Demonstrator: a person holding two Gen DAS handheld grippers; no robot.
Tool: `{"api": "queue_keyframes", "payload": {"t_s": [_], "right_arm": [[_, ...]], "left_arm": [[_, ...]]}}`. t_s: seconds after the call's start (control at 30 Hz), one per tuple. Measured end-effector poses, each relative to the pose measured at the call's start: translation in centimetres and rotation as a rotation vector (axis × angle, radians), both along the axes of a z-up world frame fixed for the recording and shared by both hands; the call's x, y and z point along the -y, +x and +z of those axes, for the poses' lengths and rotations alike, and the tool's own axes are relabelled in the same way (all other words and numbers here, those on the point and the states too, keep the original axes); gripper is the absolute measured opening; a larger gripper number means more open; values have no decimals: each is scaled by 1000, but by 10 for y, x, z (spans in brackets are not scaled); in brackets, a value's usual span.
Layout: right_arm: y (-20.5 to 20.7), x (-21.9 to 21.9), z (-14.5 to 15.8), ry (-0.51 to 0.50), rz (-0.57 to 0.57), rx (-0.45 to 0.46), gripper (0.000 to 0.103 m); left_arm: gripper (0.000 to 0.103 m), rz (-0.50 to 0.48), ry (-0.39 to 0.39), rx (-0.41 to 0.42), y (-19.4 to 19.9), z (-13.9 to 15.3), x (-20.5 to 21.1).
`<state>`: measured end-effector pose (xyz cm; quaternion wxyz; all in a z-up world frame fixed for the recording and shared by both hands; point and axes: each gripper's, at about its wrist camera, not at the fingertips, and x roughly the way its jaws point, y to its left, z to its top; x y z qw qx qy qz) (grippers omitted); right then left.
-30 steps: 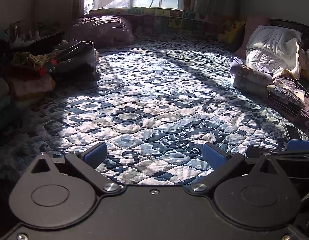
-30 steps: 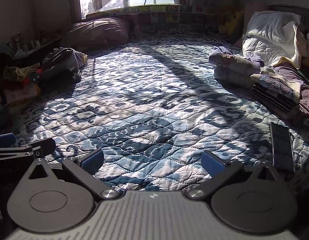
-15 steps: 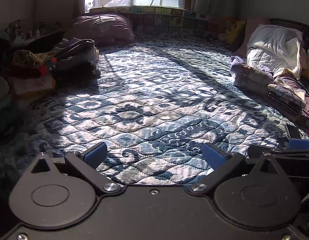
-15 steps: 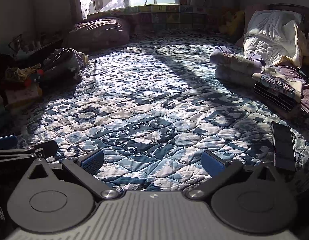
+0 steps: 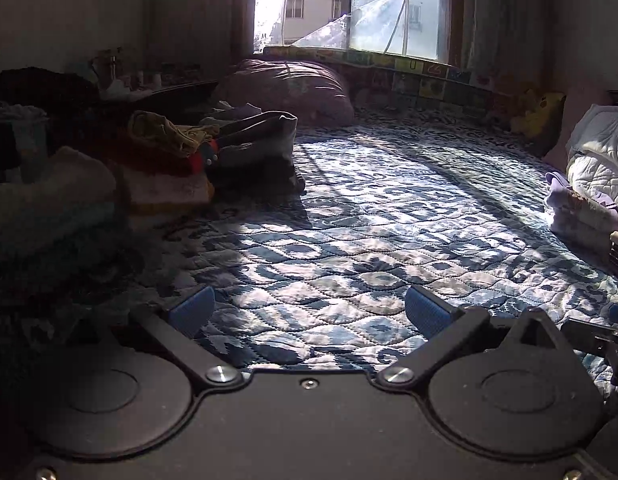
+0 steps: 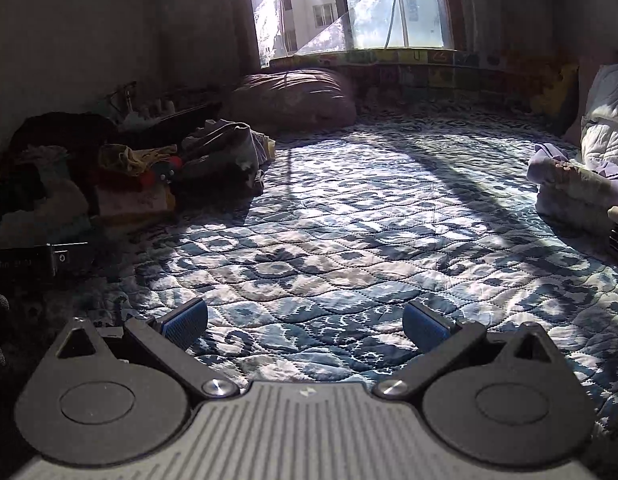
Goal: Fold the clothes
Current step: 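Reach the left tool to the beige sweater on the clothes pile and grasp it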
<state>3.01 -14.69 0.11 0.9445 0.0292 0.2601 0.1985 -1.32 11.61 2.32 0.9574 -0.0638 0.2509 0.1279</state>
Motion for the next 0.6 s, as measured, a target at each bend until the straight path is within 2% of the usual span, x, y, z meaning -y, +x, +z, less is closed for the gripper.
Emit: {"api": "queue_keyframes", "payload": {"t_s": [0.1,0.2,0.33,0.53,0.6], "right_arm": [[8,-22,-6,11,70,42,103],[16,-39,-7,52,135,42,103],[32,-64,-12,70,208,14,103],[59,-97,-27,81,292,-47,103],[68,-99,-35,83,301,-67,103]], "left_arm": [[102,53,-53,-82,0,-3,-47],[102,148,40,-84,-8,-2,-79],[102,249,69,-32,-18,3,-132],[96,345,25,38,-3,13,-214],[91,376,10,61,3,16,-242]]}}
